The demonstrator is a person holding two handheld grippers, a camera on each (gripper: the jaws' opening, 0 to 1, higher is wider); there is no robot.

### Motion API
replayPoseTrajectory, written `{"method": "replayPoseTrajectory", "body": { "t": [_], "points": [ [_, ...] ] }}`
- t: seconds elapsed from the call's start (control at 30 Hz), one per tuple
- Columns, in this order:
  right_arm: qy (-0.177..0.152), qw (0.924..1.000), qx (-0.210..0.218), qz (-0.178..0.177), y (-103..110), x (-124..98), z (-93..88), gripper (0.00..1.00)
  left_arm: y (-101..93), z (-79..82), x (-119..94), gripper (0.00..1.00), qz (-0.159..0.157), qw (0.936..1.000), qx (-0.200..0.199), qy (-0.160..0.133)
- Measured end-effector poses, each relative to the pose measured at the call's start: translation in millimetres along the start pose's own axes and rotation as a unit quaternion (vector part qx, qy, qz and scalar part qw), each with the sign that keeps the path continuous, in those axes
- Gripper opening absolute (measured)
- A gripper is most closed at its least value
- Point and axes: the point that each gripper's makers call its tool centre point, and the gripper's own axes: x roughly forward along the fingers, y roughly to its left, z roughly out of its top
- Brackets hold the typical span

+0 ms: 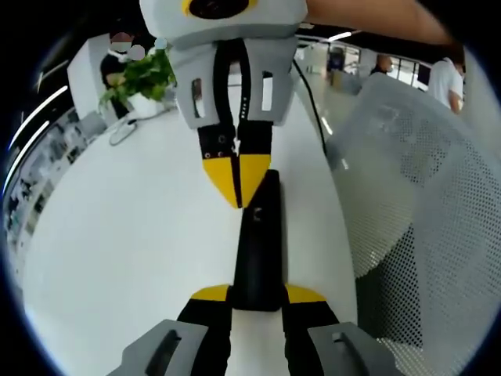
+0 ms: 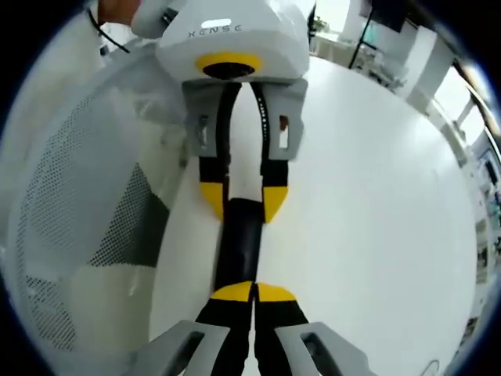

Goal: Press the specified remote control buttons in sequence, fully releasing each button before pressing the next.

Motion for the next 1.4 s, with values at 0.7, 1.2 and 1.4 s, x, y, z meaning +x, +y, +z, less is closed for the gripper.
{"method": "replayPoseTrajectory", "body": {
  "t": [0.7,1.2,1.4],
  "points": [
    [0.010,0.9998,-0.011,0.008,13.5,11.4,-5.7,0.00,-1.0,1.2,0.7,0.23,0.002,1.0000,0.002,0.002],
    [0.030,0.9990,-0.031,0.011,14.4,14.9,-4.3,0.00,-0.1,0.3,0.0,0.23,0.002,1.0000,0.001,0.000],
    [0.040,0.9983,-0.040,0.013,13.0,15.3,-5.5,0.00,0.9,0.0,-0.1,0.23,0.002,1.0000,0.000,0.000]
  ]
}}
